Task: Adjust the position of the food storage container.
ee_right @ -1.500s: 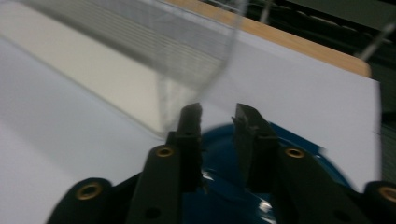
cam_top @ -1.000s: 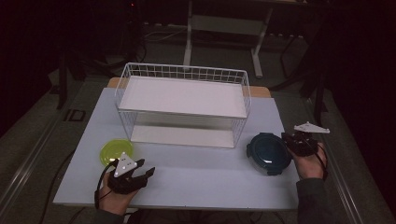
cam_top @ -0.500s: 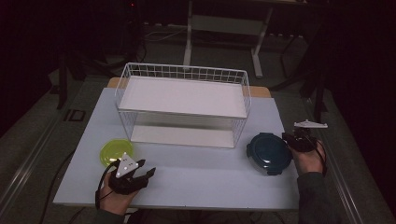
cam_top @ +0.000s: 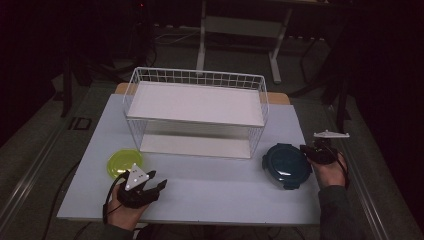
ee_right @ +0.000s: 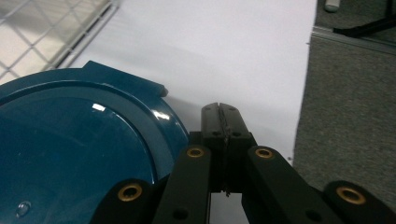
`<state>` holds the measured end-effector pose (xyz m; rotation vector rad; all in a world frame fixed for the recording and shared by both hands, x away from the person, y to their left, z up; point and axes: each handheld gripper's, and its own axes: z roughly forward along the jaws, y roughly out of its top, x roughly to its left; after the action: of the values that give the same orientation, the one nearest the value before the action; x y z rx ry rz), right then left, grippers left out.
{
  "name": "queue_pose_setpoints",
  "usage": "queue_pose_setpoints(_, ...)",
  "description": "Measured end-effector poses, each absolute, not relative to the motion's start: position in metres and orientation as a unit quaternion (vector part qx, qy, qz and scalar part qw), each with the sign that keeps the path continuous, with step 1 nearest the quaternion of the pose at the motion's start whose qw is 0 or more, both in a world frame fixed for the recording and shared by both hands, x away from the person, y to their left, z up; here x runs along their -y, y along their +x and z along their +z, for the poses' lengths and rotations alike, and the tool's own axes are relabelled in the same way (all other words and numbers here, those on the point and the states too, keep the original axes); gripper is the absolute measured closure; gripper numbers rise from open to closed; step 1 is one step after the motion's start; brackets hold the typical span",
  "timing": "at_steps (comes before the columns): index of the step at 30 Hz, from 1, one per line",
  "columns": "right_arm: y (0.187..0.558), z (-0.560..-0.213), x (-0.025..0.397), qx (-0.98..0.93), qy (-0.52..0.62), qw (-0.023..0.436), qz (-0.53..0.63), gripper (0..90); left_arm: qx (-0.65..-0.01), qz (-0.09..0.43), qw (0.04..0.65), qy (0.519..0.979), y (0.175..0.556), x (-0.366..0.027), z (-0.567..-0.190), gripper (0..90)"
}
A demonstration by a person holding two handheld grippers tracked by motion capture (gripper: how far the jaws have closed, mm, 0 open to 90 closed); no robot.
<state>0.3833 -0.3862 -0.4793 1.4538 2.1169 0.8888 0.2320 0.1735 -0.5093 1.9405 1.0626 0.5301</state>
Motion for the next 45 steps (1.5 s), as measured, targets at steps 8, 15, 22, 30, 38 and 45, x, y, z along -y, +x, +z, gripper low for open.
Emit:
queue_pose_setpoints(8,0.366,-0.480,0.377,-0.766,0.514,0.207,0.325,90.0,-0.424,0.212,0.420,0.773,0.232,-0.173,-0.509,48.5)
queue_pose_setpoints(15,0.345,-0.481,0.359,-0.773,0.502,0.209,0.327,90.0,-0.422,0.212,0.420,0.775,0.233,-0.172,-0.509,48.5)
queue_pose_setpoints(22,0.330,-0.480,0.339,-0.786,0.487,0.205,0.321,90.0,-0.423,0.213,0.423,0.772,0.233,-0.173,-0.509,48.5)
queue_pose_setpoints(30,0.318,-0.481,0.351,-0.789,0.479,0.184,0.337,90.0,-0.424,0.214,0.423,0.772,0.232,-0.173,-0.509,48.5)
queue_pose_setpoints(38,0.313,-0.481,0.356,-0.788,0.485,0.163,0.342,90.0,-0.423,0.214,0.423,0.772,0.233,-0.172,-0.509,48.5)
queue_pose_setpoints(45,0.303,-0.483,0.357,-0.787,0.482,0.132,0.361,90.0,-0.421,0.214,0.422,0.774,0.233,-0.171,-0.509,48.6)
